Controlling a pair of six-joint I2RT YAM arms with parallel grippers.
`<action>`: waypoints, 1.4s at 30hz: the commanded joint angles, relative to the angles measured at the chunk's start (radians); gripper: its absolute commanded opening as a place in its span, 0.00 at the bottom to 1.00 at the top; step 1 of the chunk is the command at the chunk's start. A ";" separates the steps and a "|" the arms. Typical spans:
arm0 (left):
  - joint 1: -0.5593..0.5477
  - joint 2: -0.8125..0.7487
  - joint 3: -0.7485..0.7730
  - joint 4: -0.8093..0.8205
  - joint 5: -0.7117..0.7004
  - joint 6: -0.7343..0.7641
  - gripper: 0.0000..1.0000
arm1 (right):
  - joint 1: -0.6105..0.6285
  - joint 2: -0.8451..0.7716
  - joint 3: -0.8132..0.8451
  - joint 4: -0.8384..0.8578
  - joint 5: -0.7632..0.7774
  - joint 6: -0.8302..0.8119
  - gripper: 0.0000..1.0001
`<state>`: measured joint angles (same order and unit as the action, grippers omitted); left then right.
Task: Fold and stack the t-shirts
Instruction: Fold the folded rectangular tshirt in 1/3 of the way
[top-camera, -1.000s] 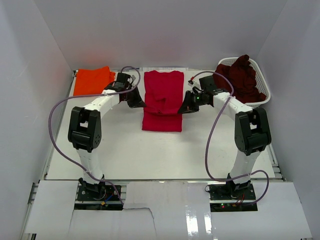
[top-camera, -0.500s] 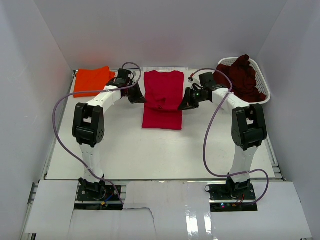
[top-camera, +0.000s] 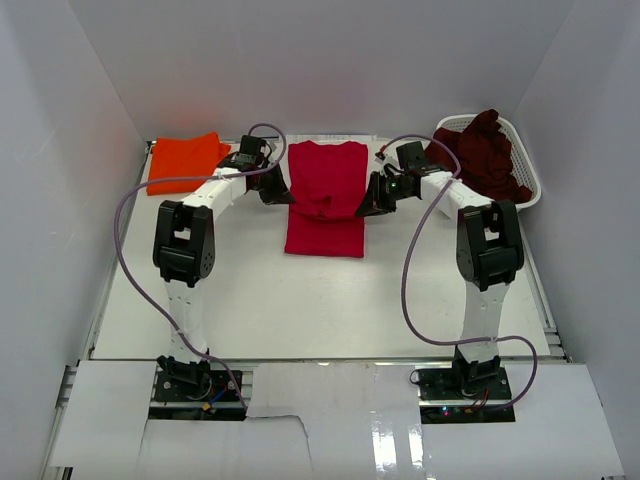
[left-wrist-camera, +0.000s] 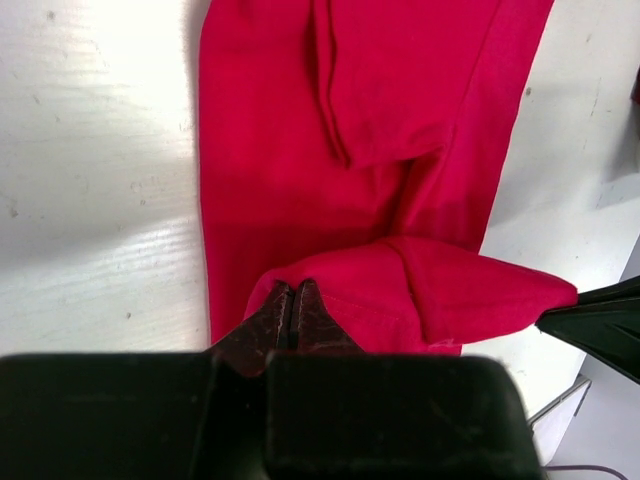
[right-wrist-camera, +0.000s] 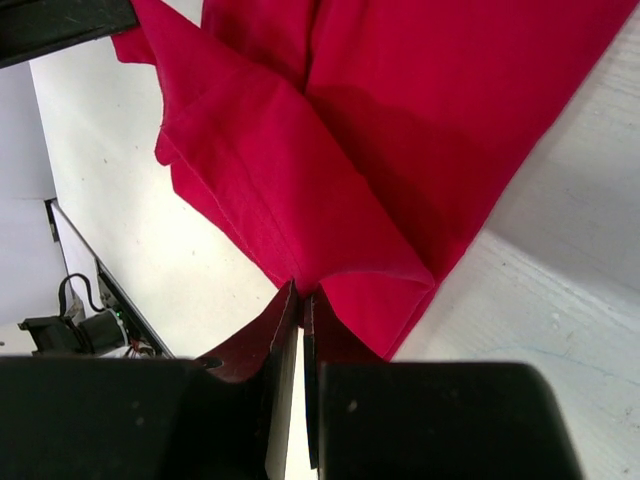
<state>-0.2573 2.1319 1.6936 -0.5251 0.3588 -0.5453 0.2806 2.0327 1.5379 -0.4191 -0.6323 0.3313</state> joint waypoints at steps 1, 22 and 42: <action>0.004 0.010 0.054 0.002 0.003 0.013 0.02 | -0.009 0.029 0.059 -0.006 -0.026 -0.018 0.08; 0.012 0.094 0.139 0.005 -0.014 -0.016 0.24 | -0.050 0.158 0.172 0.011 -0.049 -0.006 0.08; 0.043 0.030 0.087 0.163 -0.125 -0.081 0.56 | -0.092 0.267 0.286 0.160 -0.084 0.069 0.48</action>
<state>-0.2264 2.2627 1.7908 -0.4286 0.2913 -0.6128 0.1982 2.2955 1.7725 -0.3389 -0.6884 0.3817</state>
